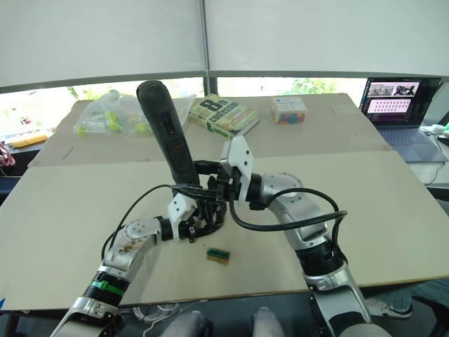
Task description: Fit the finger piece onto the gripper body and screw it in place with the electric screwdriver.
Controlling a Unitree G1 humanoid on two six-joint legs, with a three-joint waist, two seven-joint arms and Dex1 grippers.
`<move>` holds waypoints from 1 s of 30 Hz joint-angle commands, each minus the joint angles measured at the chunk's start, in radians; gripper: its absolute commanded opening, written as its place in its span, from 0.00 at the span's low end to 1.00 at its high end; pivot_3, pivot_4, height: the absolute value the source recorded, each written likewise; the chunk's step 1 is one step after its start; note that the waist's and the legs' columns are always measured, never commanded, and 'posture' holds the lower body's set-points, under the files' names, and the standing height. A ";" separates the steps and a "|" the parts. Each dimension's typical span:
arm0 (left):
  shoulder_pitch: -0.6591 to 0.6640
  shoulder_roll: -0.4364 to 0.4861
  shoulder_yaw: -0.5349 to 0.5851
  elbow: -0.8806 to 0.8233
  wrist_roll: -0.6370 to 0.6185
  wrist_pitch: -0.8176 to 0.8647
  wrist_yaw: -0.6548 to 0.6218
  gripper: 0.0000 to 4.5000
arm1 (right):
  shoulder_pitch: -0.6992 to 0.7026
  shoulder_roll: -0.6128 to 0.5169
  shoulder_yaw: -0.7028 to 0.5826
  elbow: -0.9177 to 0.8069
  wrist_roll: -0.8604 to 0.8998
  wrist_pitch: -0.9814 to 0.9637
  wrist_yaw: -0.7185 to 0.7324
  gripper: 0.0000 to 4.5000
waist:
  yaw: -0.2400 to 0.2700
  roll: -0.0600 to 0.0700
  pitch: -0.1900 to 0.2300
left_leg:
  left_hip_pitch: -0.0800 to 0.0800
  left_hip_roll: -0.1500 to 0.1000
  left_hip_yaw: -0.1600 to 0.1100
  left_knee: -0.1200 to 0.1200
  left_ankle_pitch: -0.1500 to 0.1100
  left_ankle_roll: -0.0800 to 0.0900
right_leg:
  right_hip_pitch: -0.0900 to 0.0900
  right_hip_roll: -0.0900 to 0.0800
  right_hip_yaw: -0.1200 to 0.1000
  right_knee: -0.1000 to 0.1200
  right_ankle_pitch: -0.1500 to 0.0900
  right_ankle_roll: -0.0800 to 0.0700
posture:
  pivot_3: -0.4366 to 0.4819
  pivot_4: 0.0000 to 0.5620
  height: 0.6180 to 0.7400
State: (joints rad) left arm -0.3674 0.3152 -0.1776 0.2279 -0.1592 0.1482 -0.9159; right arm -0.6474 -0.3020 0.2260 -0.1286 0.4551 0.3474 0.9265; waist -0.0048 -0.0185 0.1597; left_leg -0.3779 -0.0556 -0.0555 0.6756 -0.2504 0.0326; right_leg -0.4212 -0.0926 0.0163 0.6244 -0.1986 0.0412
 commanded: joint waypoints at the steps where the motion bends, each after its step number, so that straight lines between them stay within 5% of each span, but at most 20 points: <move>1: 0.021 0.001 -0.020 -0.007 -0.007 0.009 -0.020 0.52 | 0.041 -0.040 0.029 0.084 -0.069 0.106 -0.048 0.43 | 0.000 0.000 0.000 | 0.000 0.000 0.000 0.000 0.000 0.000 | 0.000 0.000 0.000 0.000 0.000 0.000 | 0.48 0.27 1.00; 30: 0.030 -0.001 -0.021 -0.015 -0.007 0.012 -0.010 0.52 | 0.093 -0.040 0.089 0.098 -0.110 -0.040 -0.015 0.43 | -0.005 0.006 -0.009 | 0.003 0.000 0.000 -0.003 0.000 0.000 | 0.002 0.000 0.000 -0.001 -0.003 0.004 | 0.48 0.27 1.00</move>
State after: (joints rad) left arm -0.3568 0.3155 -0.1772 0.2279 -0.1588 0.1508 -0.9064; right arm -0.6087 -0.3111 0.2659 -0.1265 0.4372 0.2603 0.9186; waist -0.0101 -0.0129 0.1504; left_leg -0.3743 -0.0554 -0.0555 0.6721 -0.2505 0.0327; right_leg -0.4186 -0.0928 0.0163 0.6229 -0.2013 0.0451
